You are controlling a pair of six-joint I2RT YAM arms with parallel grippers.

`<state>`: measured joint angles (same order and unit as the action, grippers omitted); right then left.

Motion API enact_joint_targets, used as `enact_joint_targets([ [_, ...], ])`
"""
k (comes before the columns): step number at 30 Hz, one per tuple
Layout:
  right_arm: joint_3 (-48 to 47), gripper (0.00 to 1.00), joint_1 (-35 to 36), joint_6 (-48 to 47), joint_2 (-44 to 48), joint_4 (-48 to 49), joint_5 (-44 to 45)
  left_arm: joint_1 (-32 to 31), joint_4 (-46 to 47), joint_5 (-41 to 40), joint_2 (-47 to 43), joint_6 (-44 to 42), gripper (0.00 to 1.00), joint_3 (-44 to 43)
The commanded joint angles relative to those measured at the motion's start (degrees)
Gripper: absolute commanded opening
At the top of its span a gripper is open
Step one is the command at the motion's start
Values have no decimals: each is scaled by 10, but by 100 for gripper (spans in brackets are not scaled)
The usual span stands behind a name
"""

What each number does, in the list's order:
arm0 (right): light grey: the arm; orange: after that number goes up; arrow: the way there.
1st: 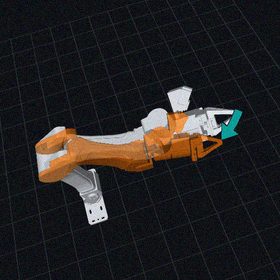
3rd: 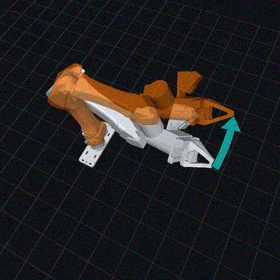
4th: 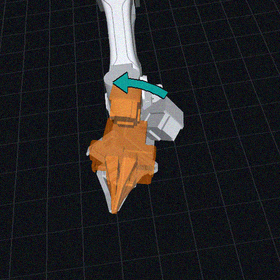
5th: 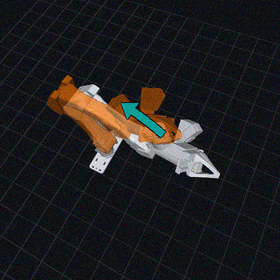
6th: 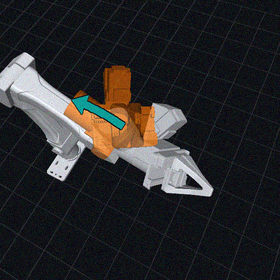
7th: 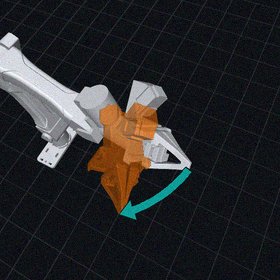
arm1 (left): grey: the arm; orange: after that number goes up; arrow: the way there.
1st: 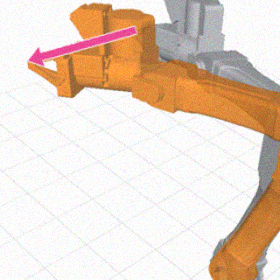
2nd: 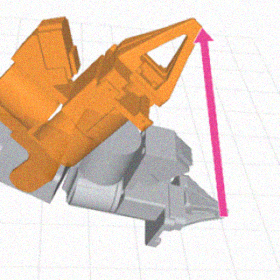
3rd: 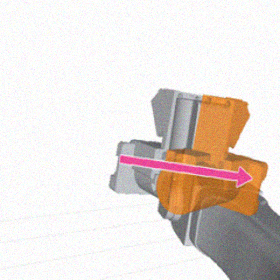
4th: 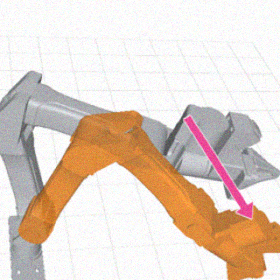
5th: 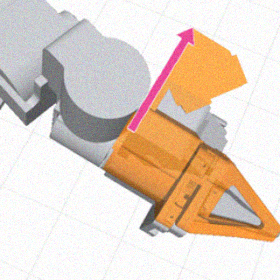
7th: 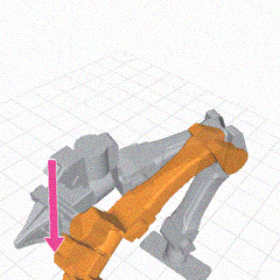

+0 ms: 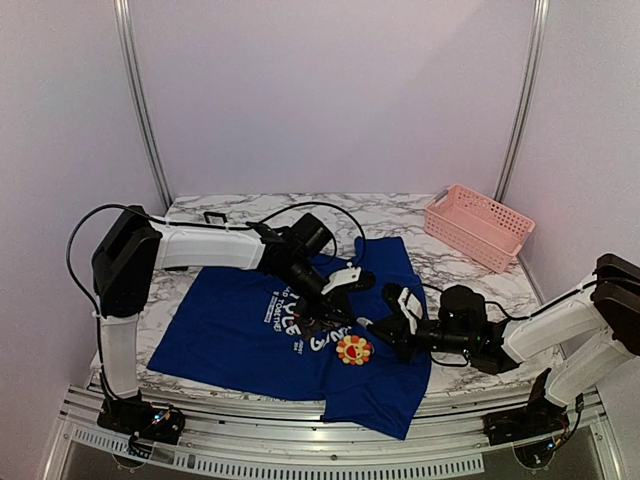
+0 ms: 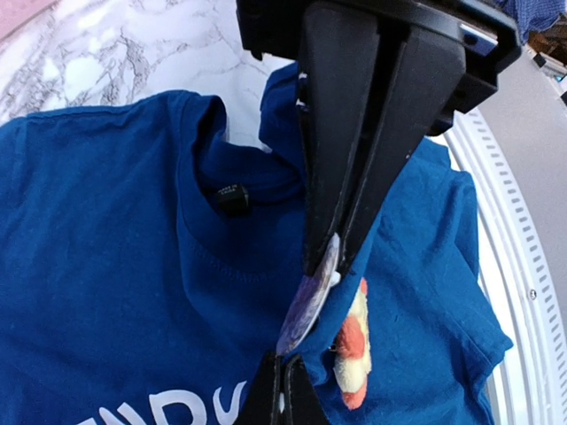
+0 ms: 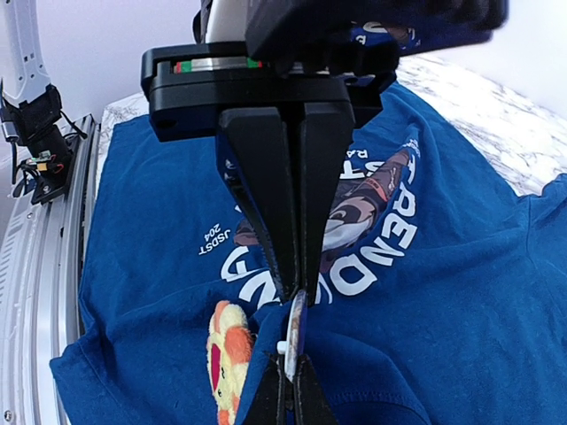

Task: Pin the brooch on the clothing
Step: Pin the brooch onto the flattened clothing.

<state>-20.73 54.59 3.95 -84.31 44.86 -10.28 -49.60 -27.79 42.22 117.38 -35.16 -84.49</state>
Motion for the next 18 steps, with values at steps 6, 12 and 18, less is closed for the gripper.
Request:
enact_joint_targets([
  [6, 4, 0, 6, 72, -73, 195, -87, -13, 72, 7, -1, 53, 0, -6],
  [12, 2, 0, 6, 91, -92, 264, -75, -16, 94, 2, -1, 85, 0, 8],
  [18, -2, 0, 6, 123, -116, 337, -124, -16, 133, -6, 5, 122, 0, 12],
])
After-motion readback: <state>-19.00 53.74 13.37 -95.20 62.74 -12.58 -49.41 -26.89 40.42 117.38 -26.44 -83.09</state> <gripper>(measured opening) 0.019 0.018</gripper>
